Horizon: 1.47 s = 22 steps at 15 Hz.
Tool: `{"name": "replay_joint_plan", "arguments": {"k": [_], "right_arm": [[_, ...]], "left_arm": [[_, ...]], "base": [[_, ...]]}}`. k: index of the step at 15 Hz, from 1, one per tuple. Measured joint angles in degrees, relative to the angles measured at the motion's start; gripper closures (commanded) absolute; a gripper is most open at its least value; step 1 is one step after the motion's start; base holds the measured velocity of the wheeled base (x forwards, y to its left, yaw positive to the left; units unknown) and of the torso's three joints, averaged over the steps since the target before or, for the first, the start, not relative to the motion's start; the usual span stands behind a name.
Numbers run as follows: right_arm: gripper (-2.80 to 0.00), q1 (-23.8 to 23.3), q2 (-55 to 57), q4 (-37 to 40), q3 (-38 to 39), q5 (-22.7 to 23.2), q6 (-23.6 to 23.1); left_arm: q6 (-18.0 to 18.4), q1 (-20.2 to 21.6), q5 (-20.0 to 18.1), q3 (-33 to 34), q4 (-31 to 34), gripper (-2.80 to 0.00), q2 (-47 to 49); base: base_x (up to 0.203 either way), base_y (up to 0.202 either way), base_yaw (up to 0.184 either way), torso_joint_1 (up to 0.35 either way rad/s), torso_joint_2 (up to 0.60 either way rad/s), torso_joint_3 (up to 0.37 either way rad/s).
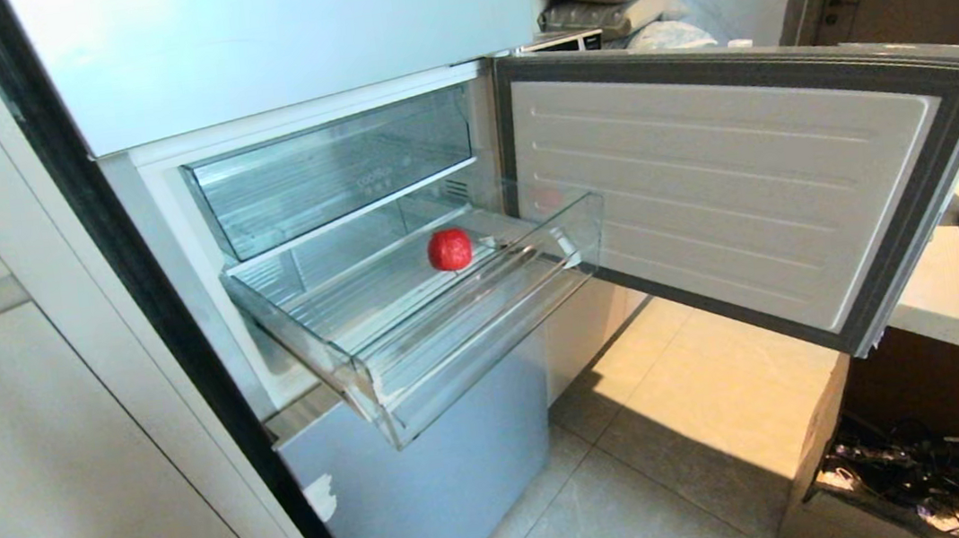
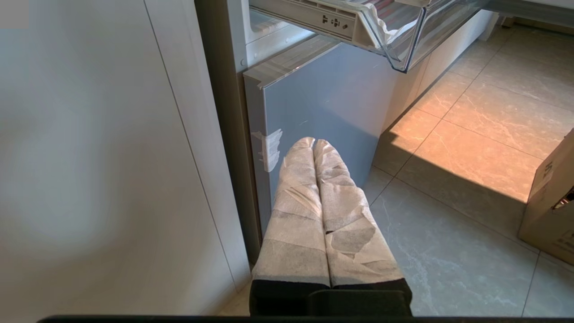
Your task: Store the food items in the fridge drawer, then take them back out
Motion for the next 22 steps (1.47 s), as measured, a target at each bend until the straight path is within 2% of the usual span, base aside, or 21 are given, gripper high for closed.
{"name": "replay_joint_plan", "arguments": {"k": [2, 4, 5, 7, 10, 14, 18, 22], "right_arm": [[-2.80, -17.33, 0.44, -1.42, 0.02, 2.56, 1.34], [-2.80, -31.33, 2.59, -4.28, -0.38, 6.66, 2.43], [-2.80, -36.47, 4.69, -5.62, -0.94, 8.81, 3.30], [-2.80, -41.01, 10.17, -7.33, -2.59, 11.45, 4.97], [-2.80, -42.17, 21.66, -14.27, -4.61, 15.12, 6.04], [-2.80, -40.05, 36.82, -23.71, -10.84, 19.73, 5.19], [-2.80, -36.77, 46.94, -20.46, -18.50, 20.02, 0.05], [-2.80, -35.38, 54.17, -19.11, -25.53, 18.54, -1.35]], "left_arm": [[0.02, 0.00, -0.02, 0.00, -0.02, 0.00, 0.00], [0.00, 0.00, 0.01, 0.00, -0.05, 0.00, 0.00], [0.01, 0.00, -0.01, 0.00, -0.02, 0.00, 0.00], [0.02, 0.00, 0.00, 0.00, -0.02, 0.00, 0.00], [0.01, 0.00, 0.00, 0.00, -0.02, 0.00, 0.00], [0.00, 0.02, -0.02, 0.00, -0.02, 0.00, 0.00], [0.00, 0.00, -0.02, 0.00, -0.02, 0.00, 0.00], [0.00, 0.00, 0.00, 0.00, -0.02, 0.00, 0.00]], "base": [[0.000, 0.000, 0.000, 0.000, 0.00, 0.000], [0.000, 0.000, 0.000, 0.000, 0.00, 0.000], [0.000, 0.000, 0.000, 0.000, 0.00, 0.000], [0.000, 0.000, 0.000, 0.000, 0.00, 0.000], [0.000, 0.000, 0.000, 0.000, 0.00, 0.000], [0.000, 0.000, 0.000, 0.000, 0.00, 0.000], [0.000, 0.000, 0.000, 0.000, 0.00, 0.000], [0.000, 0.000, 0.000, 0.000, 0.00, 0.000]]}}
